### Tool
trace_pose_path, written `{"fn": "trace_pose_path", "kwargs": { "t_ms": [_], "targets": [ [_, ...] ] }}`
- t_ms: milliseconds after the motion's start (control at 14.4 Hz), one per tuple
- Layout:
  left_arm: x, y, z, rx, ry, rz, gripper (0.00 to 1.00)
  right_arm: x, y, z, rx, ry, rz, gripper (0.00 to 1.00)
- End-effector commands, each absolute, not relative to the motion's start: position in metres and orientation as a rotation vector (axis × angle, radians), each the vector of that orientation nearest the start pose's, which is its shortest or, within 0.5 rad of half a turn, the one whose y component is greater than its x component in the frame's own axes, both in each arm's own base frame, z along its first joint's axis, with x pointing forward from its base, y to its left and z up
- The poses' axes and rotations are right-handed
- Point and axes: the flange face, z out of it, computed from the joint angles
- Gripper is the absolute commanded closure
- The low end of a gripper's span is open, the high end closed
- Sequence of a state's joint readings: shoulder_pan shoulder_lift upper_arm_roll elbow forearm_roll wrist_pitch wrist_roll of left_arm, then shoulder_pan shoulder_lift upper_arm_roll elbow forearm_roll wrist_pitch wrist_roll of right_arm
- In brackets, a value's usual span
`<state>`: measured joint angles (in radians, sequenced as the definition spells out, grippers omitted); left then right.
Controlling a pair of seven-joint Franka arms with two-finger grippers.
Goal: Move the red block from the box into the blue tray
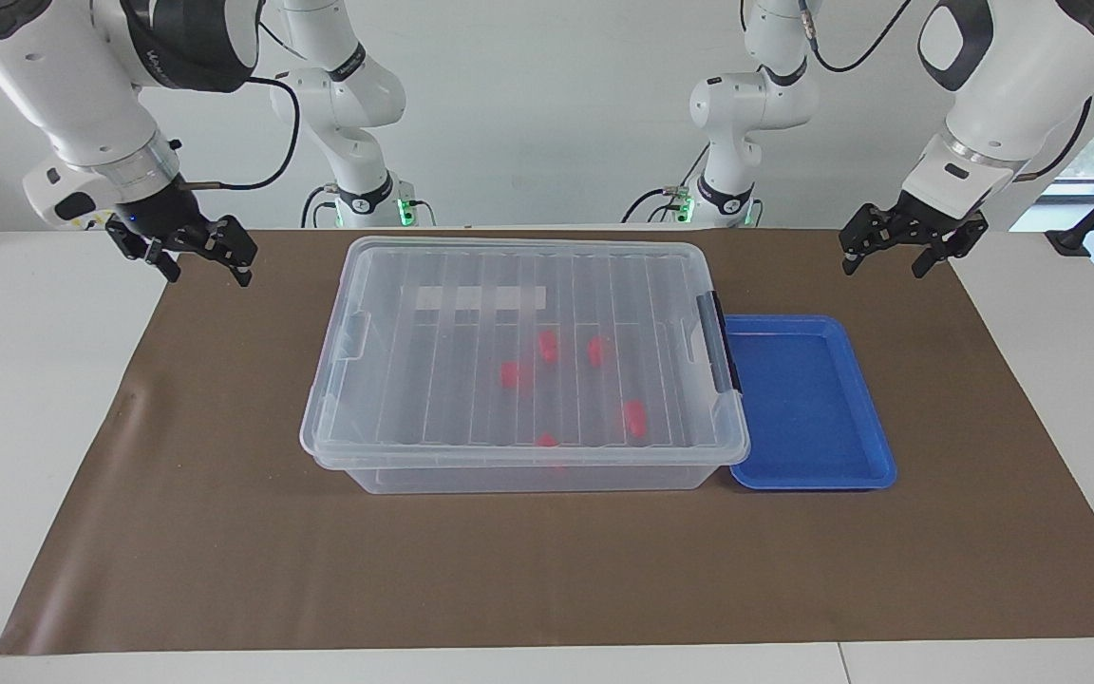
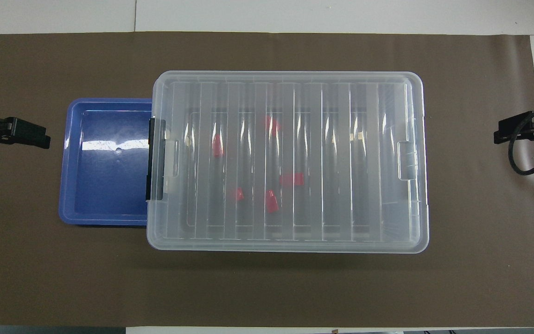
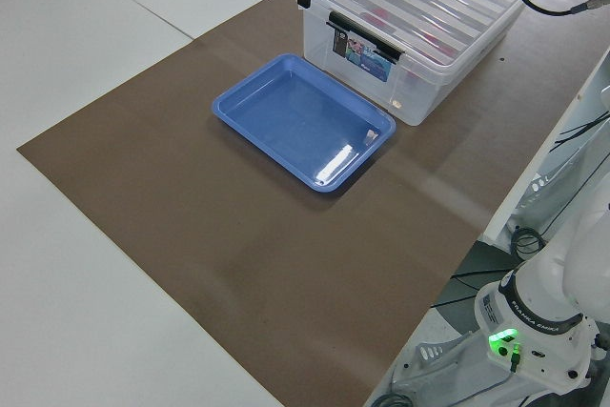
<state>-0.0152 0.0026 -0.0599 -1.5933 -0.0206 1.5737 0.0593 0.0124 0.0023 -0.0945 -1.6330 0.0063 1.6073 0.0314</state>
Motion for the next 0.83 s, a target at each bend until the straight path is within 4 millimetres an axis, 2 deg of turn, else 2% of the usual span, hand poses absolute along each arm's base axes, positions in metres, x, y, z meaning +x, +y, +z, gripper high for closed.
{"fn": "trace_pose_path", "kwargs": {
  "t_ms": [0, 348, 417, 626, 765],
  "targets": [
    [0.546, -0.039, 0.615, -3.136, 0.210, 0.043, 0.00, 0.555, -0.044, 0.597, -3.125, 0.152, 0.028, 0.00],
    [0.546, -0.039, 0.615, -3.136, 0.210, 0.043, 0.00, 0.555, -0.042, 0.595, -3.121, 0.169, 0.009, 0.00],
    [0.546, -0.039, 0.615, -3.136, 0.209, 0.043, 0.00, 0.555, -0.033, 0.588, -3.115, 0.164, 0.000, 0.00],
    [0.546, -0.040, 0.615, -3.136, 0.212, 0.043, 0.00, 0.537, 0.017, 0.545, -3.086, 0.178, -0.114, 0.00],
    [0.545, -0.040, 0.615, -3.136, 0.212, 0.046, 0.00, 0.540, 0.023, 0.533, -3.087, 0.184, -0.104, 0.00]
  ]
}}
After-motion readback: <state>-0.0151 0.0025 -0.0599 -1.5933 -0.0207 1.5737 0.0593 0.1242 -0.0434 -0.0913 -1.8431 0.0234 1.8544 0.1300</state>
